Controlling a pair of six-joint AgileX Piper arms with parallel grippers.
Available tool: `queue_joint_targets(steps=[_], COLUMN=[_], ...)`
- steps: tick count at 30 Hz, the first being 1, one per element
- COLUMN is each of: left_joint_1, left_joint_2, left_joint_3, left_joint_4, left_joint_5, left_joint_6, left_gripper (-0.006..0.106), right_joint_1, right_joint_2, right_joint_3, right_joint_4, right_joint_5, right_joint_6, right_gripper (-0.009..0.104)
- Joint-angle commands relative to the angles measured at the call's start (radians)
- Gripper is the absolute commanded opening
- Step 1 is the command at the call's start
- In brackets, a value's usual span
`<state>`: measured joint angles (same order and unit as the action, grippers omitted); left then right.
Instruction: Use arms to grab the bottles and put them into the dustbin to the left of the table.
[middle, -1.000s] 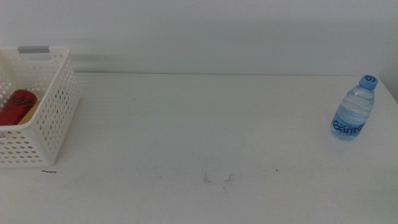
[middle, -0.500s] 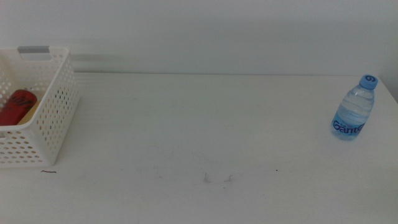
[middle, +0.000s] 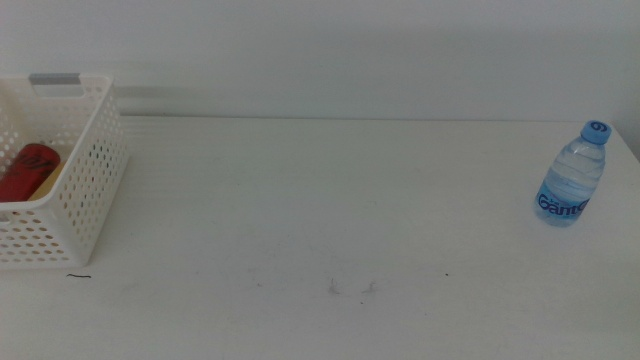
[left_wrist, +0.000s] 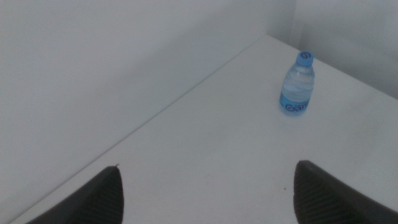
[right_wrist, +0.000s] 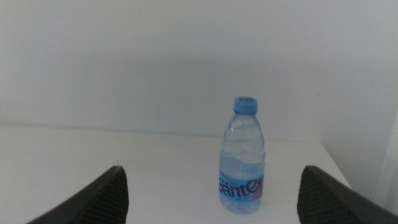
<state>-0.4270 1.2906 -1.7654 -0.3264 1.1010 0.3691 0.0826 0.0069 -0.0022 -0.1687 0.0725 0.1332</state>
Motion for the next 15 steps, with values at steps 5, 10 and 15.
queue_joint_targets(steps=[5, 10, 15], left_joint_1=[-0.002, -0.002, -0.002], left_joint_2=[-0.001, -0.001, -0.001], left_joint_3=[-0.002, -0.002, -0.002], left_joint_4=[-0.003, -0.003, -0.003], left_joint_5=[-0.026, -0.025, -0.027], left_joint_6=[-0.001, -0.001, -0.001], left_gripper=[0.094, 0.094, 0.094], right_joint_1=[-0.004, -0.004, -0.004], right_joint_2=[0.249, 0.622, 0.954], right_joint_3=[0.002, 0.002, -0.065], right_joint_4=[-0.077, 0.073, 0.337], right_joint_5=[-0.114, -0.39, -0.654], right_joint_6=[0.038, -0.099, -0.329], right_gripper=[0.086, 0.086, 0.086])
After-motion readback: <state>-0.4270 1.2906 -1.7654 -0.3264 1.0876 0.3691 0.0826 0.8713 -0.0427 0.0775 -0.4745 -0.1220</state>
